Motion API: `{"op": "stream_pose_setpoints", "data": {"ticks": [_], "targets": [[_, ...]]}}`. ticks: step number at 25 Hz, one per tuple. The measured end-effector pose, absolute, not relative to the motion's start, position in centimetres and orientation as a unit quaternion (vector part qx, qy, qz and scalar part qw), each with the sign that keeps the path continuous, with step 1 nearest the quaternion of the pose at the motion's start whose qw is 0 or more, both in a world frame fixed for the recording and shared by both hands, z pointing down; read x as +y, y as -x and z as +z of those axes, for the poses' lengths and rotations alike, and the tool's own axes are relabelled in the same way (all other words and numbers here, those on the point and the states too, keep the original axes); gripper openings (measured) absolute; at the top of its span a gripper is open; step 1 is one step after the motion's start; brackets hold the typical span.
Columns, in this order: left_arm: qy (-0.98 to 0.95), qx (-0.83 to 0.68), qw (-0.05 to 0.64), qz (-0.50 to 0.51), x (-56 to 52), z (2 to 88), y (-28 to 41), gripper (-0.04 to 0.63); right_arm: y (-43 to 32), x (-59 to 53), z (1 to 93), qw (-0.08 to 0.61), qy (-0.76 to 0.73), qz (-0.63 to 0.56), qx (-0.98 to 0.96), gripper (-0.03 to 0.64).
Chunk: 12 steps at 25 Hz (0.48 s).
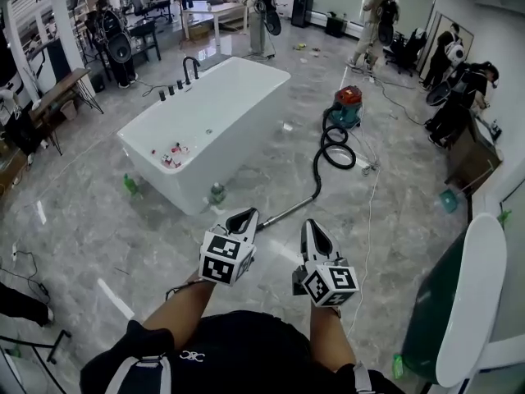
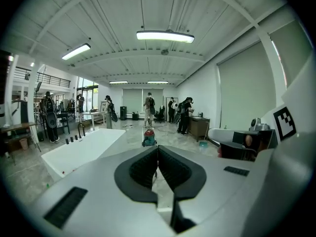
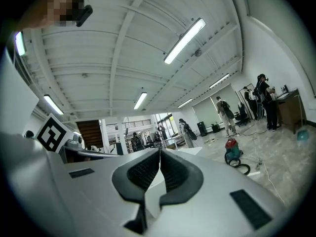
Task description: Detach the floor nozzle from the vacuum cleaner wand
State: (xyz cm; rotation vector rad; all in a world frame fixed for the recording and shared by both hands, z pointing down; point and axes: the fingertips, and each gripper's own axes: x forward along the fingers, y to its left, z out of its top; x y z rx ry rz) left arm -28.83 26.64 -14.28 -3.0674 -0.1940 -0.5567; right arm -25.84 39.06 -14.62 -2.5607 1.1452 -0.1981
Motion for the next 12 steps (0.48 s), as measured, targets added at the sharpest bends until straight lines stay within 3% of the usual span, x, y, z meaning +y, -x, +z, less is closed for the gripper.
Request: {"op": "stream_pose_setpoints", "data": {"ticks": [12], "targets": [[0.978,-0.019,0.013,-0.208,31.7,-12.1,21.1,0.009,16.6,42.8,-13.1,0.168,0.873,-0.088,0.449,0.015]]}}
